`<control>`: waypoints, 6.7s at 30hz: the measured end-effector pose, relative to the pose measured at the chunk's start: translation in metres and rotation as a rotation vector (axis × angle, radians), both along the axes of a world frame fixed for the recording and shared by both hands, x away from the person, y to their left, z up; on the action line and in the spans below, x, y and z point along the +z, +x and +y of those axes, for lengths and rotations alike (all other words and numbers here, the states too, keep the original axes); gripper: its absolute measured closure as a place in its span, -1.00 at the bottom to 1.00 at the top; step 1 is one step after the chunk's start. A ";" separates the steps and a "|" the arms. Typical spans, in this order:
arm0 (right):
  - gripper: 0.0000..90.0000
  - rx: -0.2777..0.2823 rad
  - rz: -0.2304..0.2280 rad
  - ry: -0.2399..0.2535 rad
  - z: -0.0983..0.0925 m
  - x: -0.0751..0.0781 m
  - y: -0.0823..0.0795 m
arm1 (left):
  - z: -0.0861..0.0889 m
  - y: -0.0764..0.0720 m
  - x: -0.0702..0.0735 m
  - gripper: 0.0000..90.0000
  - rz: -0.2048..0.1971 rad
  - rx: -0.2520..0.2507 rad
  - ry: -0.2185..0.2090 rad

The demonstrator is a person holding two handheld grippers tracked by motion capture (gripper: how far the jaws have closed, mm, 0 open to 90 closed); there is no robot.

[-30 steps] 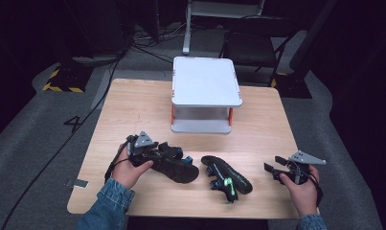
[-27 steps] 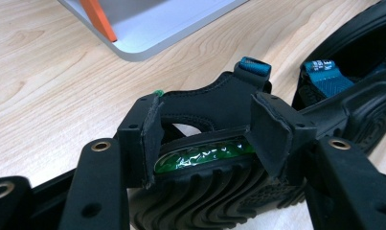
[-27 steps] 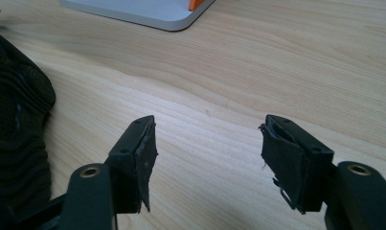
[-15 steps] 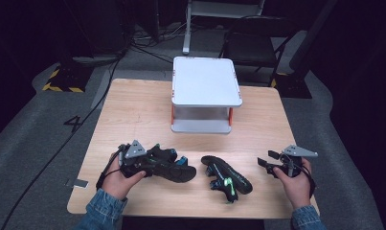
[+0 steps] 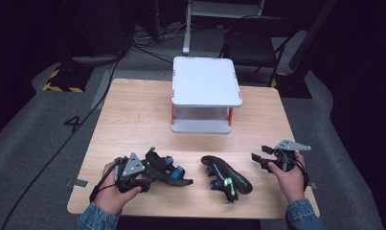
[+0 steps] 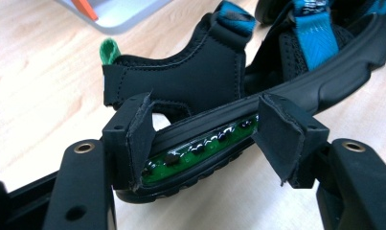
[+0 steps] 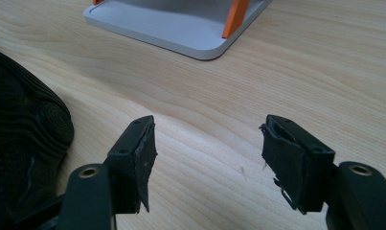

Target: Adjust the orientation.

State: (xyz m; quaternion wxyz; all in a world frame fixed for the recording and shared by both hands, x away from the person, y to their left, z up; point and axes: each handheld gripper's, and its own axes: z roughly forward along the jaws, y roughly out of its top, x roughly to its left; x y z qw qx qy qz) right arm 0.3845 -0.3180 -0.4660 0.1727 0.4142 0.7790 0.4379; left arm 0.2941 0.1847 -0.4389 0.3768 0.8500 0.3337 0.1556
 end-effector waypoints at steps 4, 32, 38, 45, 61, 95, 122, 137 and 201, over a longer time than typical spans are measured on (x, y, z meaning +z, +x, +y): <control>-0.19 0.006 0.001 0.002 0.003 0.000 0.002 | 0.006 -0.005 0.002 -0.05 0.083 0.019 -0.024; -0.21 -0.003 0.018 0.004 0.000 -0.003 0.000 | 0.027 -0.003 0.028 -0.35 0.135 -0.022 0.000; -0.22 -0.016 0.017 -0.001 -0.006 -0.003 -0.007 | 0.009 0.013 0.024 -0.37 0.063 -0.081 0.056; -0.23 -0.048 0.030 -0.006 -0.019 -0.009 -0.019 | -0.002 0.036 -0.001 -0.26 0.095 -0.115 0.192; -0.22 -0.130 0.032 -0.013 -0.046 -0.012 -0.044 | -0.024 0.053 0.006 0.71 0.062 -0.220 0.281; -0.23 -0.091 0.040 -0.014 -0.033 -0.013 -0.034 | -0.012 0.045 0.007 0.49 0.294 0.107 -0.027; -0.24 -0.061 0.032 -0.023 -0.024 -0.012 -0.029 | -0.021 0.035 0.008 -0.06 0.267 -0.074 -0.157; -0.26 0.012 -0.033 -0.035 0.004 0.014 -0.042 | 0.039 0.052 0.022 -0.30 0.014 0.221 -0.135; -0.26 0.194 0.017 -0.089 0.063 0.007 -0.018 | 0.068 0.052 -0.010 -0.40 0.036 0.333 -0.065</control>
